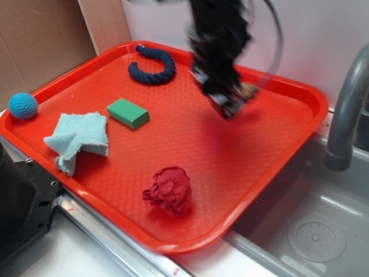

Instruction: Grab the wood chip.

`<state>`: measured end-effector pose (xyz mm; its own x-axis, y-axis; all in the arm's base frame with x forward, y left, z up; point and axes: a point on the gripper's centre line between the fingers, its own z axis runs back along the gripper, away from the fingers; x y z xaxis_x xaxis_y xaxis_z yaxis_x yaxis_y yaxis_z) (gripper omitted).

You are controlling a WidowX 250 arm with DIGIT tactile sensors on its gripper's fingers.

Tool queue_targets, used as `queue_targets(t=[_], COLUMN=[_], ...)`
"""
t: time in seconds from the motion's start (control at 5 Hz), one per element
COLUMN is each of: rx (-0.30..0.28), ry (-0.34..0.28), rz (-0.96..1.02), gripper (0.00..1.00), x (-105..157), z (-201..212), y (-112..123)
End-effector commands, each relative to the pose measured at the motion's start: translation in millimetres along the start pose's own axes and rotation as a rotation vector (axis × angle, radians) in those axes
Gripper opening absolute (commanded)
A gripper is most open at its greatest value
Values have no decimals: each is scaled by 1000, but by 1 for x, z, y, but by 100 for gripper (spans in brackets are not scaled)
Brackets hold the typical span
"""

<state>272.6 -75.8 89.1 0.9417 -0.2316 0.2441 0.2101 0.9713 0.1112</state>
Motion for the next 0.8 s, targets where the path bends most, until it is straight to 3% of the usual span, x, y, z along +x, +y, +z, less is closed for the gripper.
queue_targets(t=[0.0,0.2,0.4,0.6], rx=[-177,-159,-78,-49], ry=[2,119,118,132], rz=[213,330,382,340], gripper=[0,0,0,0], x=[-42,-54,-57,-56], z=[94,122,143,147], y=[66,83,83,77])
